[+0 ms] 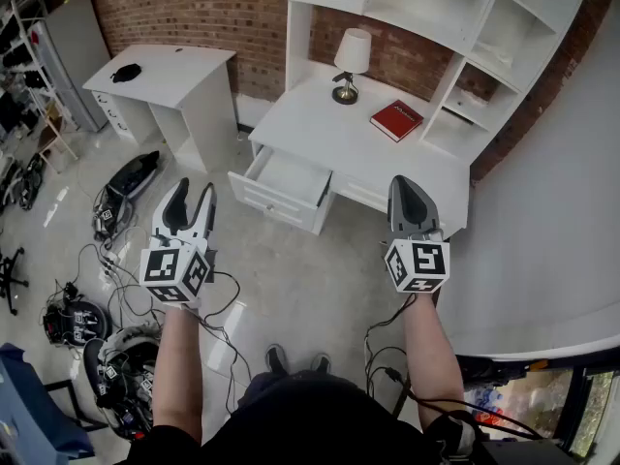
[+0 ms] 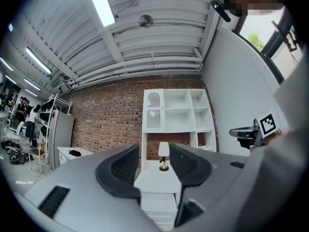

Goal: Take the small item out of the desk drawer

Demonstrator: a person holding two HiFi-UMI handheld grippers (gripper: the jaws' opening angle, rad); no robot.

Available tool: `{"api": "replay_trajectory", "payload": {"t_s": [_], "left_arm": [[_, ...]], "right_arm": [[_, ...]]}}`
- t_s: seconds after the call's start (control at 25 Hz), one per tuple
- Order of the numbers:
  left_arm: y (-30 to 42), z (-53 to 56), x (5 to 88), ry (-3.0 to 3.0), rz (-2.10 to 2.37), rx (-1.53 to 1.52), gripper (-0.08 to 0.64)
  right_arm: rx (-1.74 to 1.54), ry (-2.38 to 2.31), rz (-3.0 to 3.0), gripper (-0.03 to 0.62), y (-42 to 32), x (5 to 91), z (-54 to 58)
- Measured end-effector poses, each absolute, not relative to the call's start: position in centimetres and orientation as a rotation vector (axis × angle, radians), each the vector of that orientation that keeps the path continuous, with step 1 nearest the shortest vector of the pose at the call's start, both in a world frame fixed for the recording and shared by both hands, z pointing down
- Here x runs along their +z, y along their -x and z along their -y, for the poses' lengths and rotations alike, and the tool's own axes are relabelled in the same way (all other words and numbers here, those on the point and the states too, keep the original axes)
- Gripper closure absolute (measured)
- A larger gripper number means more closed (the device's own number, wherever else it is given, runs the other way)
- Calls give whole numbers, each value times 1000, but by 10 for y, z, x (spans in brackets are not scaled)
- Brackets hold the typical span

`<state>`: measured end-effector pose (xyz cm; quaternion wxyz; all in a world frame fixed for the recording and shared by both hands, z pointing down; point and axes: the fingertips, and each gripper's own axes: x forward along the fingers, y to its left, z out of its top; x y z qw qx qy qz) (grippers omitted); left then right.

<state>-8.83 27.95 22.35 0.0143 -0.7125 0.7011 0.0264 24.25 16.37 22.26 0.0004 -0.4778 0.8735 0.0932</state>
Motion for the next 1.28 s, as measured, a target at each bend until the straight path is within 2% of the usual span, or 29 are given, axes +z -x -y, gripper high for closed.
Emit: {"api": "replay_trajectory", "payload": {"t_s": [0.44,0.6,0.8,1.28], "left_arm": [[101,-272,230,2247,-2178,99,364],[119,-270,235,2276,-2161,102,363],[136,-264,244,2319,-2142,105,362],[132,-174,309,2390,-2199,-8,362]], "right_arm": [[272,1509,-2735,591,-231,223,-157],[221,1542,-2727,472,-214,228,-155],[212,1564,-2735,391,-196,234,-155],[150,1458,-2862,399,-167,294,-65]]}}
